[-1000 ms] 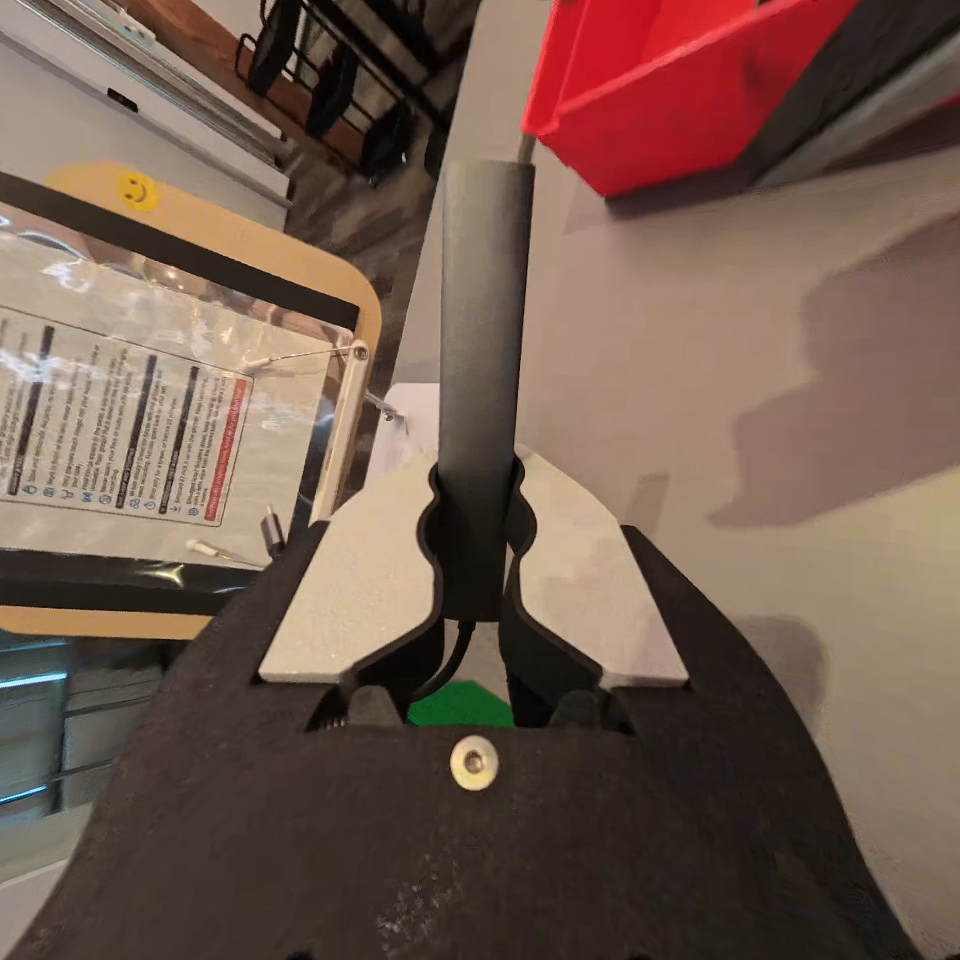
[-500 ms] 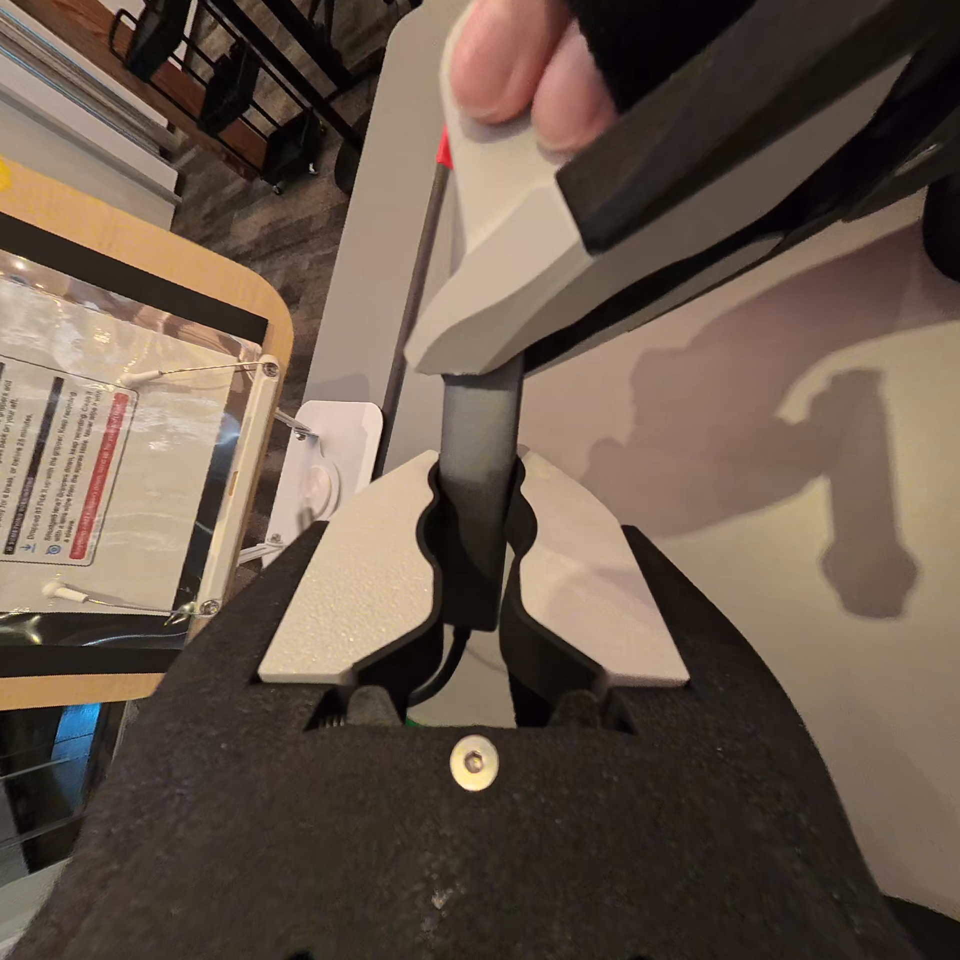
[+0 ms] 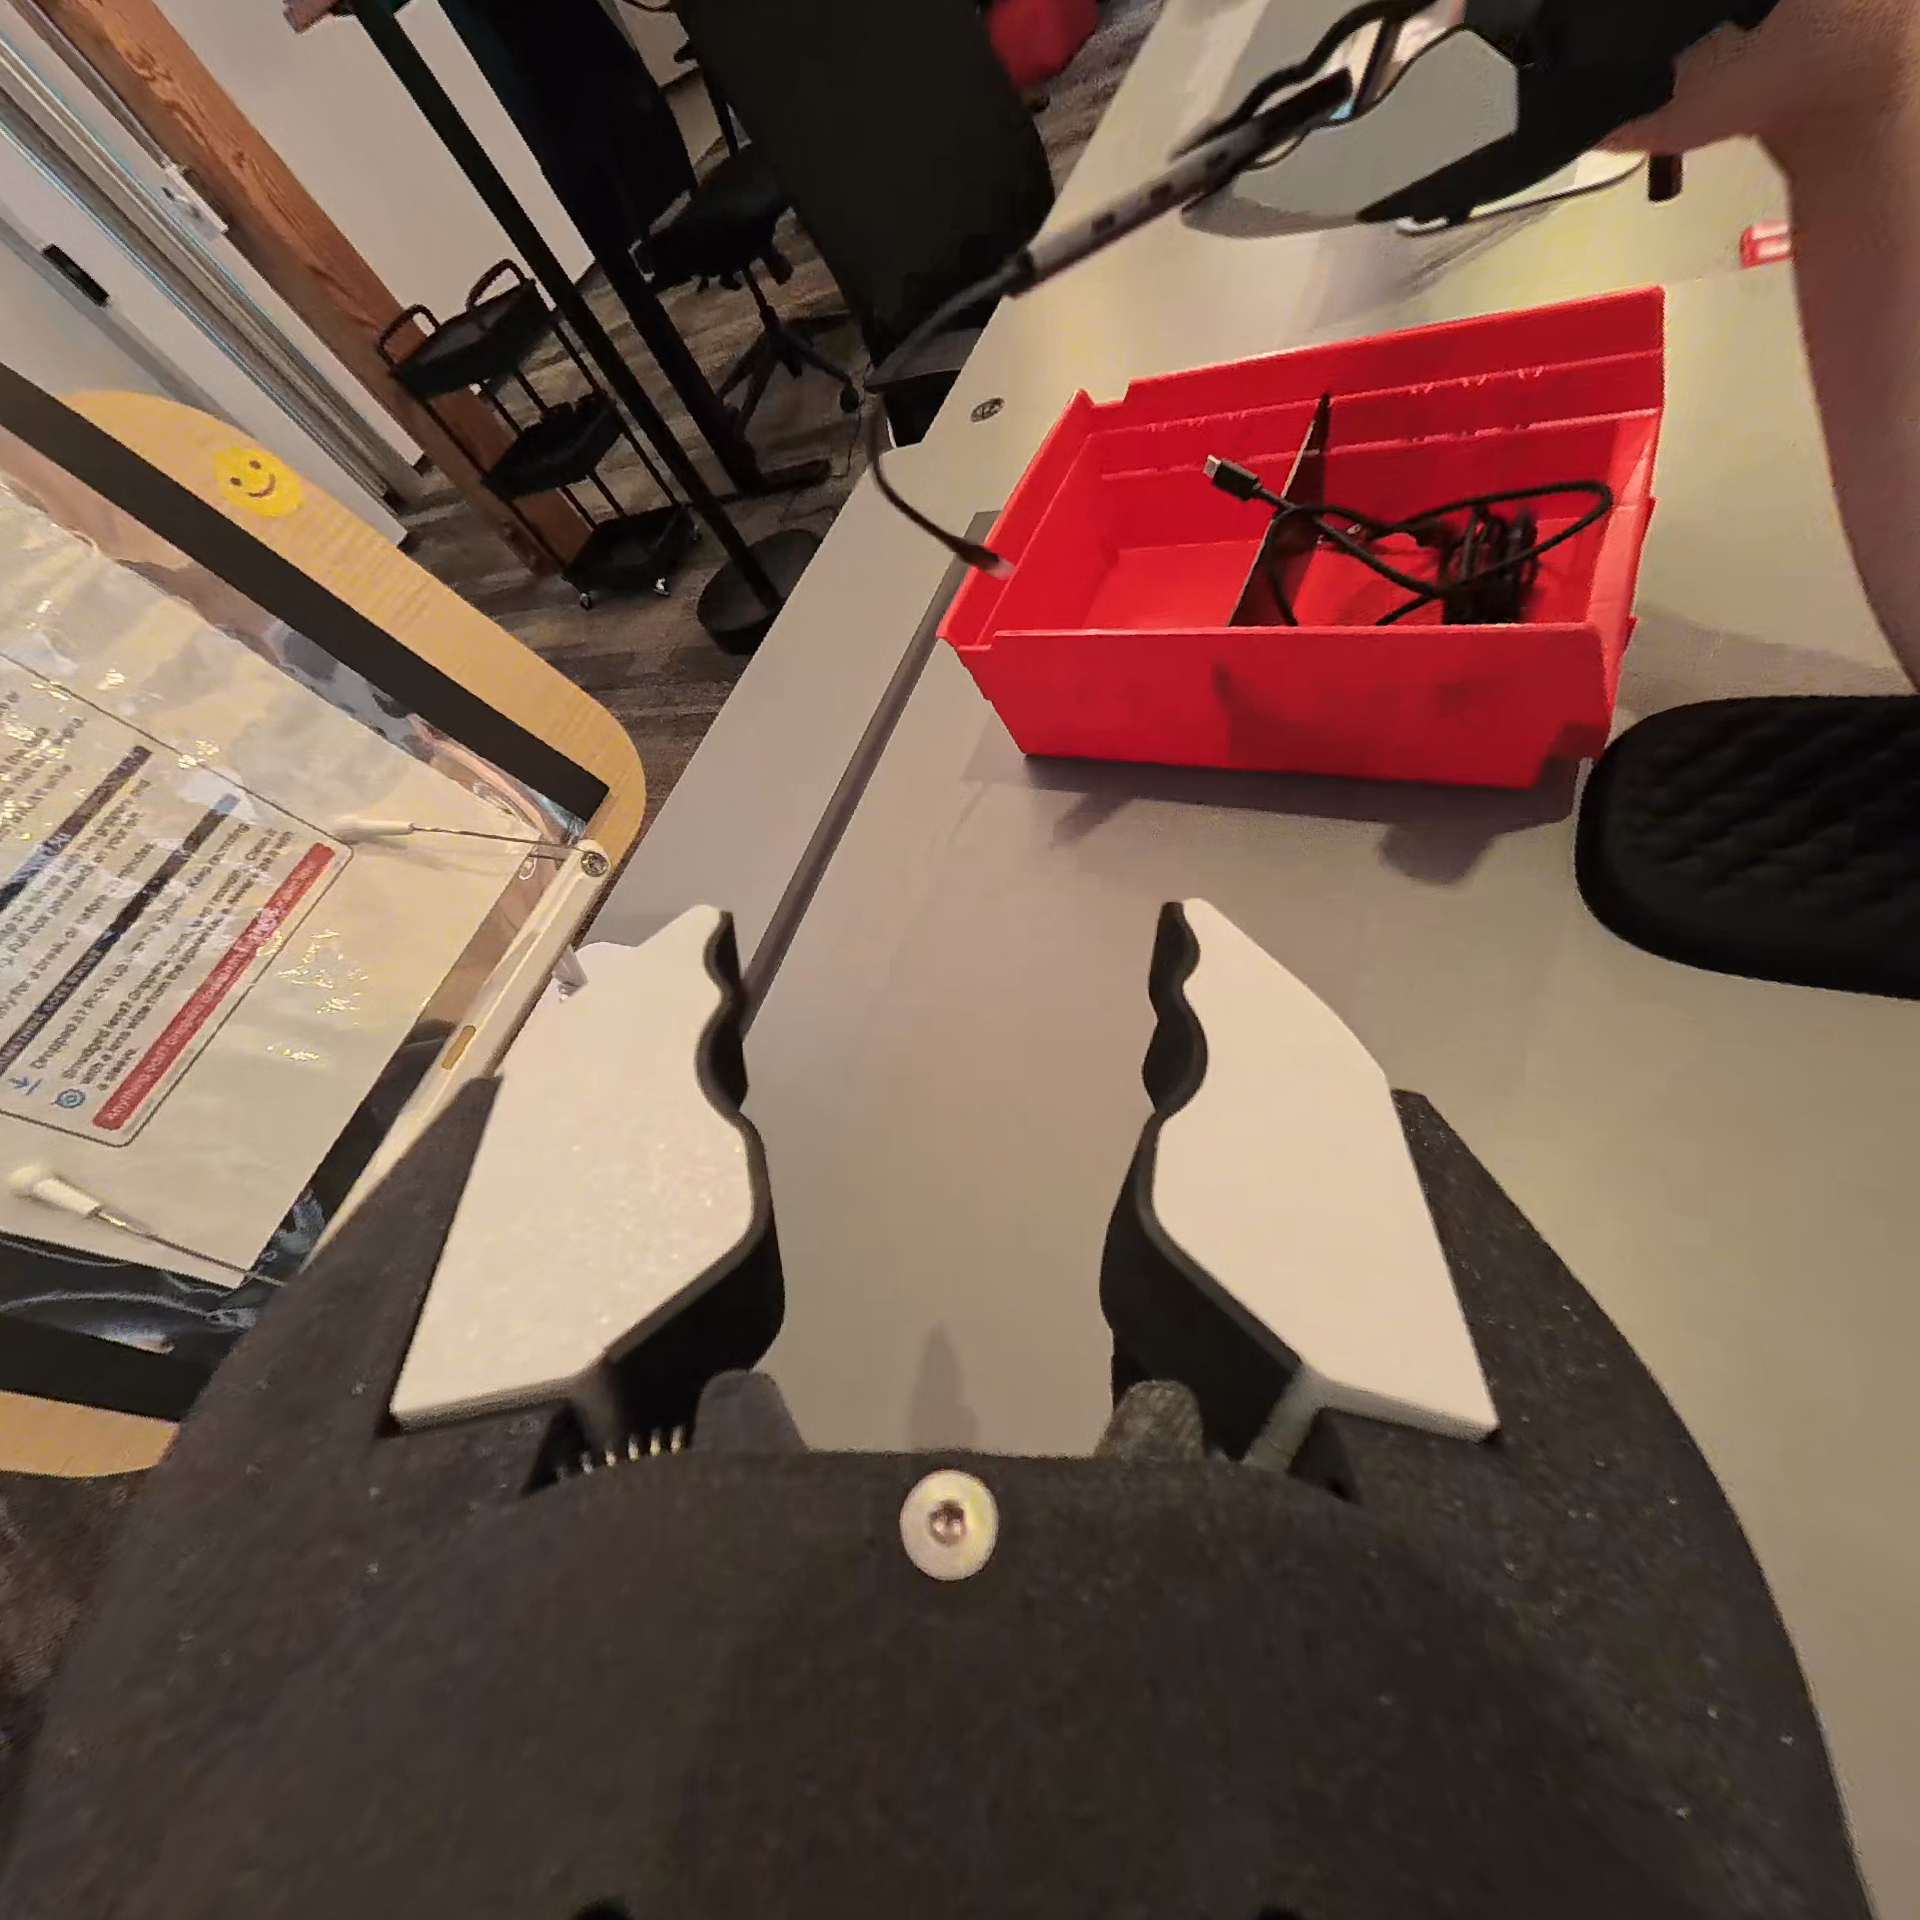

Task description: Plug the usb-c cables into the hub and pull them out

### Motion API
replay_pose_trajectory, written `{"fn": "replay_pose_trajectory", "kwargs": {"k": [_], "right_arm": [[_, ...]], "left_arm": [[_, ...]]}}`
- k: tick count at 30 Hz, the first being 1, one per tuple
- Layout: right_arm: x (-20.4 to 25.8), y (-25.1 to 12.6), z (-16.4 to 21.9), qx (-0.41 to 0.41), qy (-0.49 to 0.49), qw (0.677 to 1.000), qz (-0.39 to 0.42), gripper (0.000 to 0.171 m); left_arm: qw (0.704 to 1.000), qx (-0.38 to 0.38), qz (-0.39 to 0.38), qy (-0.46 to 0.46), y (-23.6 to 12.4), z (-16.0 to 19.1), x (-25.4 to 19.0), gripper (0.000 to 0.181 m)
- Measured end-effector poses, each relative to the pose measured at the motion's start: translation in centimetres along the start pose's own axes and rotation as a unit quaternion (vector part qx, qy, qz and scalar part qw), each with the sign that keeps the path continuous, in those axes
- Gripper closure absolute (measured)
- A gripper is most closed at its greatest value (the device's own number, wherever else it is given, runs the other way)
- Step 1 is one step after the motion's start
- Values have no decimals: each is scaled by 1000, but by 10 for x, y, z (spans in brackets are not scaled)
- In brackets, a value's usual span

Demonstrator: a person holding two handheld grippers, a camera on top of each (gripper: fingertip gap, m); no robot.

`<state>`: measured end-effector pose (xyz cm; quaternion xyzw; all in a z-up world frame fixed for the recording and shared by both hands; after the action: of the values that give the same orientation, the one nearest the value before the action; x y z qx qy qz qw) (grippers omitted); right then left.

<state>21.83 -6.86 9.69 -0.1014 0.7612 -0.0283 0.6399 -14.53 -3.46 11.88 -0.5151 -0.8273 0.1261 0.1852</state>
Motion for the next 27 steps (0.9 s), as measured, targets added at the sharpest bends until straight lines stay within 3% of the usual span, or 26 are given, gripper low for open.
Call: {"fn": "replay_pose_trajectory", "kwargs": {"k": [5, 11, 14, 23, 27], "right_arm": [[26, 14, 45, 47, 22, 995, -80, 159], [63, 53, 57, 66, 15, 976, -209, 160], [73, 71, 64, 118, 72, 960, -244, 159], [61, 86, 91, 207, 246, 926, -195, 139], [53, 83, 104, 232, 351, 888, -184, 138]], "left_arm": [[1000, 13, 5, 12, 5, 1, -6, 106], [999, 26, 6, 20, 12, 3, -8, 106], [999, 35, 0, 23, 16, 5, -8, 106], [998, 59, -4, 36, 24, 9, -10, 106], [997, 63, -10, 39, 24, 10, -9, 106]]}}
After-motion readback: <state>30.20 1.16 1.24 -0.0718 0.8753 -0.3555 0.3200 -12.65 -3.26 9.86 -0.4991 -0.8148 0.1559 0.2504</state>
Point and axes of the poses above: each gripper's, where its closed fingertips meet, y out along the fingers, z out of its underside, x = y × z across the jaws, the point moved 10 cm from there along -y, back along the fingers, and after that the axes turned 13 degrees about -y, right-handed, at the moved point
